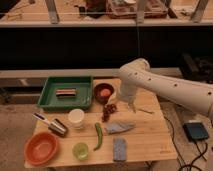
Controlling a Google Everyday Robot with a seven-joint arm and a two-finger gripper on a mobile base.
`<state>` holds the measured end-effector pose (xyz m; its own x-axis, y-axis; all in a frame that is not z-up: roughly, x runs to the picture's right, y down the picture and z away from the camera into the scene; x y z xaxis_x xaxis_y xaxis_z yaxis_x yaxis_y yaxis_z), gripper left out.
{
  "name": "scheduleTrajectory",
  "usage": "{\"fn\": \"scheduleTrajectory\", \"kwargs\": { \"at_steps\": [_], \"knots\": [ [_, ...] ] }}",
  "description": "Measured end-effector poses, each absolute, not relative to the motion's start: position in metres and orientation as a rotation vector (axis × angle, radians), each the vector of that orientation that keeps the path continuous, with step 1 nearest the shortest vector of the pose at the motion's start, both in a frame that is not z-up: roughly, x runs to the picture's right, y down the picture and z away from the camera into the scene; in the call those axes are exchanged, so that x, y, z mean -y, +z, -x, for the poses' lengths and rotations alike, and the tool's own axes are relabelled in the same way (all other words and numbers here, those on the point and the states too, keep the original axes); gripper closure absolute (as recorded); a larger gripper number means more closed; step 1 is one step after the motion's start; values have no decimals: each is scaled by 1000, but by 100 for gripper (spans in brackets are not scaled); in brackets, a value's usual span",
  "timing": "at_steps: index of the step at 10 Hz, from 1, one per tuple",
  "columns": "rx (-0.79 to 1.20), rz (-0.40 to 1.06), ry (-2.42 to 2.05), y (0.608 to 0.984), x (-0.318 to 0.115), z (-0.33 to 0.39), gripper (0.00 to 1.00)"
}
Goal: Place sponge in red bowl
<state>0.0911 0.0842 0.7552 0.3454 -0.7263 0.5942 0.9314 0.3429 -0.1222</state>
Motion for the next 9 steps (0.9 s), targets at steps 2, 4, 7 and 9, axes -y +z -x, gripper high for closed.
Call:
{"fn": "scheduleTrajectory", "kwargs": {
  "at_steps": [2,4,7,9],
  "knots": [
    [485,491,-1133,755,-84,-91,20],
    [487,494,-1135,756,-85,-91,20],
    [508,508,-1181,754,-123,-90,20],
    [513,498,-1190,743,-165,-90,20]
  ]
}}
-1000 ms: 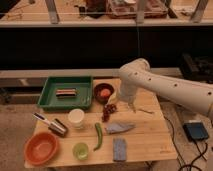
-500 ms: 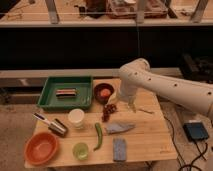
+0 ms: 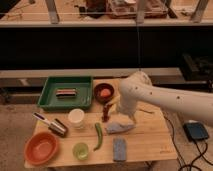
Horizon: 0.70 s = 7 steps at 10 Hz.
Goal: Place sponge in red bowl
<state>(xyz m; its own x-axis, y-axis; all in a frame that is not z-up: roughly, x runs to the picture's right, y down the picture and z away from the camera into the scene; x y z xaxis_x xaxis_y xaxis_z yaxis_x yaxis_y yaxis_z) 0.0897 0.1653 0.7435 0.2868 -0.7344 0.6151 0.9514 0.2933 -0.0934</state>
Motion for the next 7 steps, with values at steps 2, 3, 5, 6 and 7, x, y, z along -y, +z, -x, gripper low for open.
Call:
{"fn": "scheduleTrajectory", "kwargs": {
  "at_steps": [2,3,5,6,7],
  "knots": [
    [509,487,-1200,740,-220,-88,20],
    [513,487,-1206,746,-243,-86,20],
    [535,483,-1212,764,-275,-82,20],
    [547,482,-1217,771,-288,-79,20],
    [553,481,-1220,774,-296,-76,22]
  ]
}}
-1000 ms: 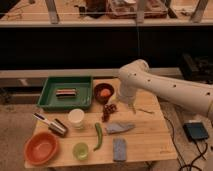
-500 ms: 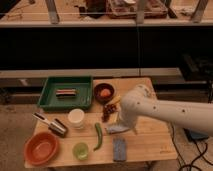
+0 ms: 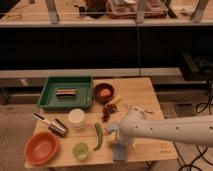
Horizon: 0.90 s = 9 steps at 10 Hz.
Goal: Place sponge in red bowl
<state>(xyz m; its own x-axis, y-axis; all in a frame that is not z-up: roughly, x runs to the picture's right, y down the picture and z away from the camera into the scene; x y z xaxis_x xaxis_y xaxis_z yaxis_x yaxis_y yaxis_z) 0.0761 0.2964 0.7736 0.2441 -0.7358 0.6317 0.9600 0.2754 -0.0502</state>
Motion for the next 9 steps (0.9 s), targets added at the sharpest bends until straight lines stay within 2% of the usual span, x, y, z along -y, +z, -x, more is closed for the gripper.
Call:
{"fn": "scheduleTrajectory", "kwargs": {
  "at_steps": [4,5,6,7,9],
  "knots": [
    [544,481,-1249,769,-308,-72,59],
    [538,474,-1263,763,-306,-67,73],
    [534,462,-1279,757,-301,-62,82],
    [529,448,-1287,748,-293,-57,89],
    [514,418,-1306,726,-271,-48,92]
  ]
}}
